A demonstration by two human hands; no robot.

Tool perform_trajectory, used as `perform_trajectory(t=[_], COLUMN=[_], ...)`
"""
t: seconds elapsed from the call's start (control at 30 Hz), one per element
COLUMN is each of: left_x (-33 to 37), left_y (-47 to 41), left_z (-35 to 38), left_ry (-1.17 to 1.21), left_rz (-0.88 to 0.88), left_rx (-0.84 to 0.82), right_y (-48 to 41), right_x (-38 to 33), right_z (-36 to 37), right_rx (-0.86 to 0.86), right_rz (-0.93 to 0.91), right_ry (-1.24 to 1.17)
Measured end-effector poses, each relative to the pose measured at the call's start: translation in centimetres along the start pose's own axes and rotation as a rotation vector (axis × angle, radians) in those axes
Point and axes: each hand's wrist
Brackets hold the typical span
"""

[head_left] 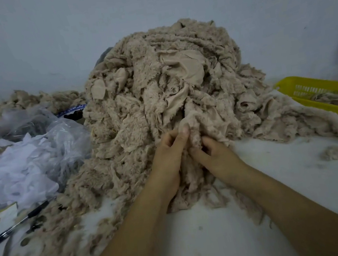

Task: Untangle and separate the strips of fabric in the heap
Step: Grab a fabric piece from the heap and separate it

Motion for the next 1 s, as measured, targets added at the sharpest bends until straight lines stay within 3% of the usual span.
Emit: perform_trajectory(t=[0.13,0.23,0.37,0.5,0.6,0.73,1.0], left_x=[-0.2,-0.3,-0.4,-0.7,-0.4,0.1,-0.9], left_y=[-0.1,0.0,-0.1,-0.4,-1.0,-1.3,0.3], left_z=[-0.1,-0.1,-0.2,0.1,-0.3,-0.8,0.1], left_ry=[-0.077,-0.042,-0.085,-0.155,-0.183,-0.096,-0.471], left_rz=[-0.091,-0.12,-0.041,0.029,0.101,0.12,-0.034], left_rx=[-0.072,-0.109,-0.035,0.09,0.158,0.062,-0.139], right_y=[-0.4,-0.4,-0.2,0.0,-0.3,-0.4,-0.8], right_x=[-0.2,-0.2,-0.4,-0.3,0.4,0.8,0.3], right_z=[-1.0,-1.3,-1.6,-2.1,-3.1,-4.3,-3.1], right_rx=[0.055,0.057,0.077,0.173,0.277,0.314,0.266], right_rz=[0.101,0.151,0.217,0.27,0.33,0.348,0.354], right_ry=[-0.305,-0.394,-0.434,-0.371,-0.464,-0.492,-0.544])
Point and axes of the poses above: each hand's wrist, its own y-axis away from the middle knuckle, its own z-axis out of the palm, x = y × z, and after that the axes turned 15 degrees about y, right-handed
